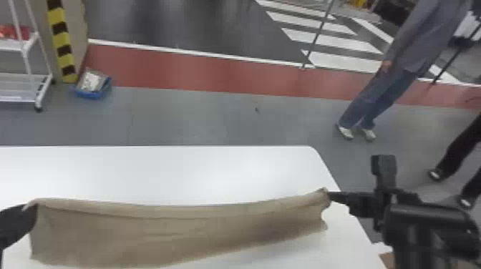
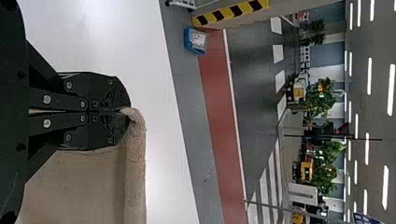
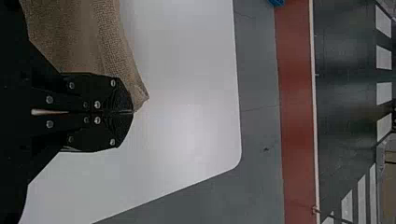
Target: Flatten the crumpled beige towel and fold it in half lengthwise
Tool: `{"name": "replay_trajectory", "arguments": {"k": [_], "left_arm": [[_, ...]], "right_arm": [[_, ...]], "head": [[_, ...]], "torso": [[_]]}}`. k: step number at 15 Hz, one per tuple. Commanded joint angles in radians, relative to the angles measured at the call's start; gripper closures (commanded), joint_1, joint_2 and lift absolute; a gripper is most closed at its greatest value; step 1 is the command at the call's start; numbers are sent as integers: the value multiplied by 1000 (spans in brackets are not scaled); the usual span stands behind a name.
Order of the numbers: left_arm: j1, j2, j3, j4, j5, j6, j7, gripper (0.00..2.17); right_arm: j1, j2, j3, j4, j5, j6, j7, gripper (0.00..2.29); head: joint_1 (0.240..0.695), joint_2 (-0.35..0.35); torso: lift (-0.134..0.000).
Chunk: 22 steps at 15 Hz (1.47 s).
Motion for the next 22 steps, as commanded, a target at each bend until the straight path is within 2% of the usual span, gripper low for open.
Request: {"name": "replay_trajectory", "arguments": {"k": [1, 3, 5, 9, 11, 15, 18, 22], "left_arm": [[-8, 0, -19, 20, -12, 2, 1, 1541], [-13, -5, -23, 36, -14, 2, 4, 1541], [-16, -3, -26, 35, -17, -1, 9, 1541], [-31, -3, 10, 30, -3, 2, 8, 1541], [-105, -3, -2, 72, -12, 33, 4, 1541], [-295, -3, -2, 196, -15, 88, 6, 1541], [-442, -3, -2, 313, -15, 91, 6, 1541], [-608, -5, -6, 478, 5, 88, 9, 1541]], "right_arm": [[7, 1, 34, 60, 9, -58, -1, 1686], [13, 7, 63, 75, 17, -89, -19, 1686], [11, 12, 57, 76, 19, -110, -33, 1686], [-13, 2, -22, 38, -24, -64, 10, 1686], [-36, -5, -8, 38, -20, -61, 8, 1686], [-173, 5, 11, 106, -8, -73, -13, 1686], [-277, 7, 24, 187, -17, -110, -68, 1686], [-438, 7, 31, 346, -11, -239, -124, 1686]], "head": [[695, -350], [695, -347], [695, -338], [695, -333], [695, -334], [695, -314], [695, -267], [695, -236]], "torso": [[0], [0], [0], [0], [0], [0], [0], [0]]}}
